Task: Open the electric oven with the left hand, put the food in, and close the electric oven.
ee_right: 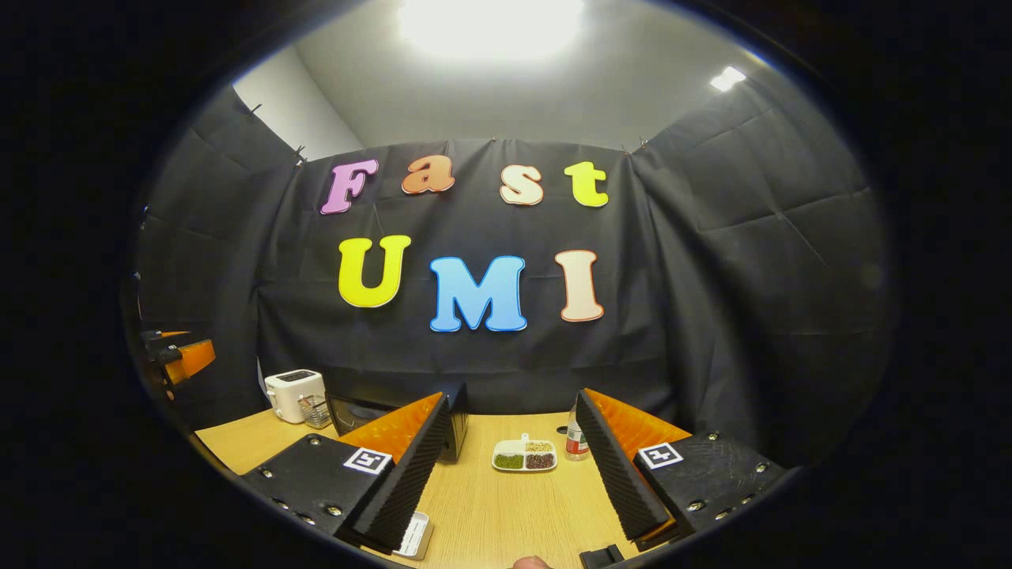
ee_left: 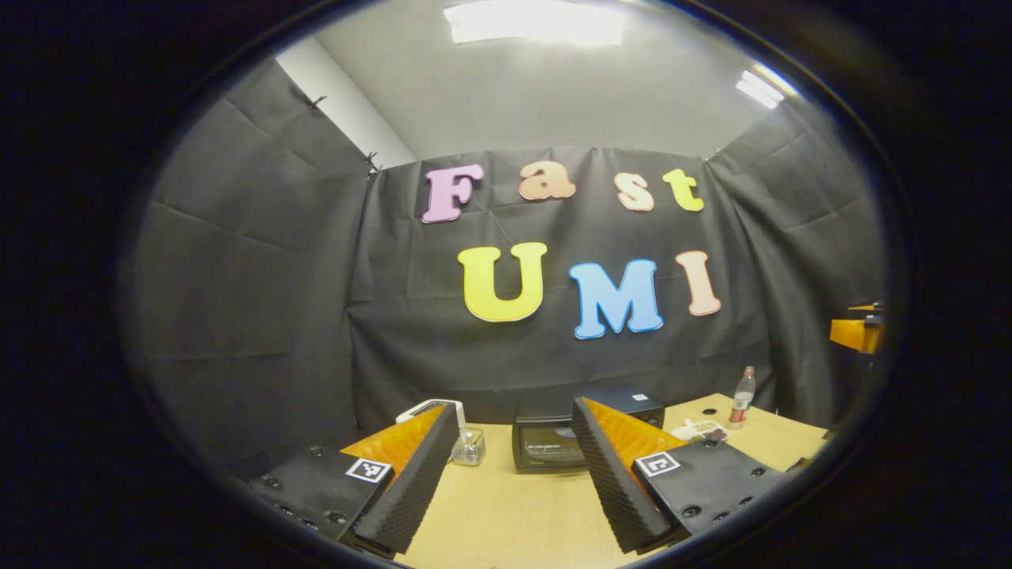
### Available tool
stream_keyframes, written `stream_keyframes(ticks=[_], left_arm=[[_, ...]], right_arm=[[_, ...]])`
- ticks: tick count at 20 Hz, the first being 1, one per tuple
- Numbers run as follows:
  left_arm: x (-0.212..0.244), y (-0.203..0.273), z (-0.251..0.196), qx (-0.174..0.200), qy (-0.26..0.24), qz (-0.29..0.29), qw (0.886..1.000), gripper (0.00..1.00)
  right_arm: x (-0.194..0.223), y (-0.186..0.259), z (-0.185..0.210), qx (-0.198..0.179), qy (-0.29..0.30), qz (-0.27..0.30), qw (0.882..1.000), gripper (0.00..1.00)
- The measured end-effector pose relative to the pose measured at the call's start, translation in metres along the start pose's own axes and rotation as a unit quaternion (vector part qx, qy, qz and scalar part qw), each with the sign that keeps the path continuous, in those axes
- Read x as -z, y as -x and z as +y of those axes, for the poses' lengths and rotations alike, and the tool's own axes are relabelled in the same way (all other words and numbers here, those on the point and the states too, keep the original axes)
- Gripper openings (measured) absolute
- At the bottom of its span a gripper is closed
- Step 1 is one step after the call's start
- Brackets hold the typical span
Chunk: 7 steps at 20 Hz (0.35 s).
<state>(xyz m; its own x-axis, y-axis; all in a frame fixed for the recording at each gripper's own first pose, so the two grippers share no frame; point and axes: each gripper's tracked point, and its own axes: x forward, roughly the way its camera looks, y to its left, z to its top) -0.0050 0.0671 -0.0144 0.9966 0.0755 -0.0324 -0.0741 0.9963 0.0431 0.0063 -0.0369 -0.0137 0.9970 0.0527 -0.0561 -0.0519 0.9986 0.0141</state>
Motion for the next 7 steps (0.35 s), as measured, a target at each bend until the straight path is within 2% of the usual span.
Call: stream_keyframes(ticks=[3,7], left_arm=[[0.0002,-0.001,0.0019,0.0,-0.001,0.0,1.0,1.0],[0.0012,-0.0002,0.0043,-0.003,-0.002,0.0,1.0,1.0]], right_arm=[[0.0006,-0.0031,0.0021,-0.001,0.001,0.002,1.0,0.98],[-0.0024,-0.0043,0.0057,-0.004,-0.002,-0.001,1.0,0.98]])
